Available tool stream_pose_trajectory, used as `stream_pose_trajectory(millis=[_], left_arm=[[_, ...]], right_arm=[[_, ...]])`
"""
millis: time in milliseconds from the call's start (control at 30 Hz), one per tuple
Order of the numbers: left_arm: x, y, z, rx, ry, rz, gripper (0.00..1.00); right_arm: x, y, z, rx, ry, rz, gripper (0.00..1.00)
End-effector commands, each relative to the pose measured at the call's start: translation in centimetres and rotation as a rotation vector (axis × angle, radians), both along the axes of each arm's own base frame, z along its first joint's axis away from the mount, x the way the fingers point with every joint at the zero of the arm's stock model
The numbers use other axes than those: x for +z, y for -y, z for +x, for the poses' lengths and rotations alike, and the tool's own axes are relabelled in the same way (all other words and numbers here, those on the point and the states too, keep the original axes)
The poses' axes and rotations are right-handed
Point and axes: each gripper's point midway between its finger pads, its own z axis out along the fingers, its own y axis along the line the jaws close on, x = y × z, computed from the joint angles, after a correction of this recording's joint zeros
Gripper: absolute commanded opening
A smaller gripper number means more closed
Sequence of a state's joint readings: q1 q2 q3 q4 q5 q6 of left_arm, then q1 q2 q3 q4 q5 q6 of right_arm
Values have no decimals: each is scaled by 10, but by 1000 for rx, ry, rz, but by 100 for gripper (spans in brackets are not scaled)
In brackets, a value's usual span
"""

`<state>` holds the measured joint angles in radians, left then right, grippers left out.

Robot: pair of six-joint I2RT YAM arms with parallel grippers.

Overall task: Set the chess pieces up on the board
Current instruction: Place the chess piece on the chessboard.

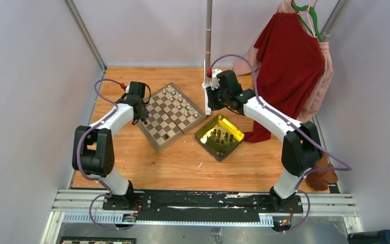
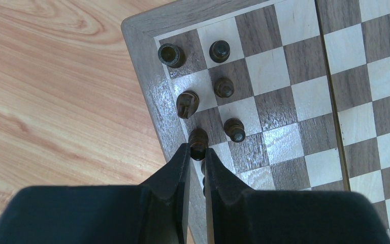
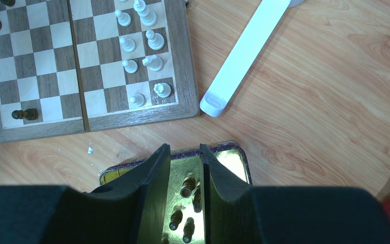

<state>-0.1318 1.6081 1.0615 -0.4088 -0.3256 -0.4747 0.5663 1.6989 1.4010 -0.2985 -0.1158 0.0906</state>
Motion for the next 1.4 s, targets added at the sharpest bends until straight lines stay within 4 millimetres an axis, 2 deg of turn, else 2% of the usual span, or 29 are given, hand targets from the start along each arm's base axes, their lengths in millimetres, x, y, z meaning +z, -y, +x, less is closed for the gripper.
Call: stream_pose_trajectory(millis=[0,100,200,633,800,1033,1267,1367], left_arm=[[-4,-8,4,15,-16,26,9],[-4,-9,3,13,-22,28,21],[-2,-10,3,16,-22,39,28],[8,-13,3,17,-8,55,30],[12,-13,6,16,3,53,36],[17,-11,9,15,18,46,37],[42,-10,15,19,76,35,38],[63,-8,17,22,129,15,50]], right_arm=[[-9,6,3,-15,-20,-5,32],[-10,6,4,-15,-23,-5,32],[-10,5,4,-13,-25,-3,32],[-12,4,6,-11,-29,-2,32],[-11,3,6,-9,-28,1,32],[-11,4,5,-9,-31,2,32],[-8,6,5,-12,-21,-1,32],[-5,6,6,-14,-14,-1,32]])
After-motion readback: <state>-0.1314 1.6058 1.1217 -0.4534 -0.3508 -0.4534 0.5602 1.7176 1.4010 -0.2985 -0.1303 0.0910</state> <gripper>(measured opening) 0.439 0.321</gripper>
